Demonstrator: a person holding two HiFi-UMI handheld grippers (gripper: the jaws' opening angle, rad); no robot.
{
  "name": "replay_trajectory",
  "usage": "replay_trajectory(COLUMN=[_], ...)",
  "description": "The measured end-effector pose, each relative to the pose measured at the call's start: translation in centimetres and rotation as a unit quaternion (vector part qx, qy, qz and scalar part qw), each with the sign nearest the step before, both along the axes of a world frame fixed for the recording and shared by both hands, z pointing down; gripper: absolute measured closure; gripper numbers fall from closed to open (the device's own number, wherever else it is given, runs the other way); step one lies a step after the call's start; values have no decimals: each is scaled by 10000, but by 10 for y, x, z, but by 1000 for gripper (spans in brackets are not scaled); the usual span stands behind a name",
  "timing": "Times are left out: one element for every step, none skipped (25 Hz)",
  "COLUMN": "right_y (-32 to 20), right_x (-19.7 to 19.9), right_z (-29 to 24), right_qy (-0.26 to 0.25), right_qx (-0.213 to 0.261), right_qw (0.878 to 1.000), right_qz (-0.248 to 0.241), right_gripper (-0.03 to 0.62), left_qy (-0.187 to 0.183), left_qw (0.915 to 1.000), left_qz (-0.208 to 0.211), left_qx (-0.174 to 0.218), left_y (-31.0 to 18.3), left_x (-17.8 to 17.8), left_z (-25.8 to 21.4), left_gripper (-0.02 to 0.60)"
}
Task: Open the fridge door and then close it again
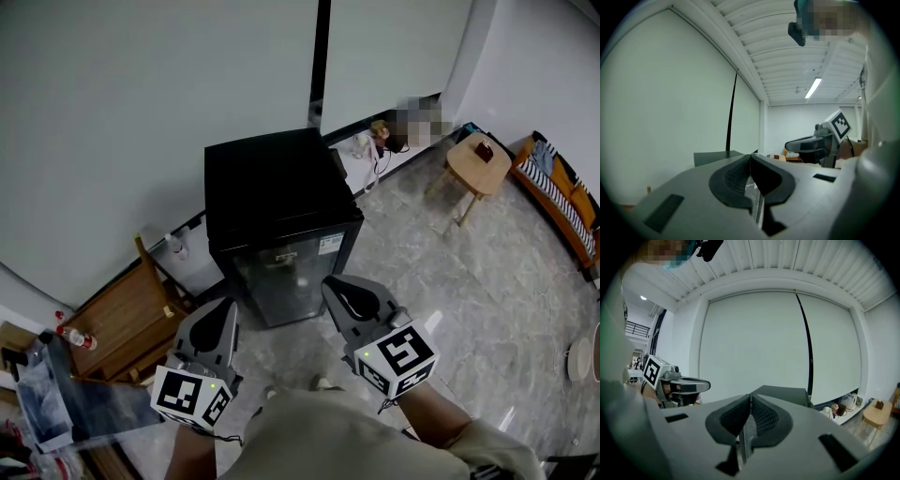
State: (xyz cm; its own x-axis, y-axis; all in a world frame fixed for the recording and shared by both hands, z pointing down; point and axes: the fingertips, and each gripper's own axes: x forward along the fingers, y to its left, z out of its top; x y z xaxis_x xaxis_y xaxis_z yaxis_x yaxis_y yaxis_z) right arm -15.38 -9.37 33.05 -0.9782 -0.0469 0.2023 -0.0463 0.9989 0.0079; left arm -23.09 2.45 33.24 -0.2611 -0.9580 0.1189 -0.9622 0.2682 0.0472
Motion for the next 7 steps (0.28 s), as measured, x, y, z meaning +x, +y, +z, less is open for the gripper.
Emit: replay_trajectory(right_y=[-2,-4,-5,-6,-7,-8,-8], right_x=[0,0,-1,-2,-2,-3,-4], right_z=[0,0,1,1,1,1,1], right_qy=[-2,-10,-20,-29,-34,-37,-39], right_qx=[-18,-45,-77,-105,-127,-144,-158], right_qw=[10000,10000,10000,9999,9999,9999,9999], right_qz=[13,28,36,32,16,-7,-31], right_gripper=[588,588,588,588,588,588,588], left_qy=[10,17,22,27,33,39,46], left_qw=[10000,10000,10000,10000,10000,10000,10000], left_qz=[13,19,14,-1,-22,-46,-70], left_qx=[-6,-10,-16,-23,-30,-38,-46], left_y=[-2,-3,-4,-5,-5,-6,-6], left_x=[1,1,1,1,0,0,0], left_z=[1,1,2,2,2,3,3], left_gripper=[574,574,574,574,574,574,574])
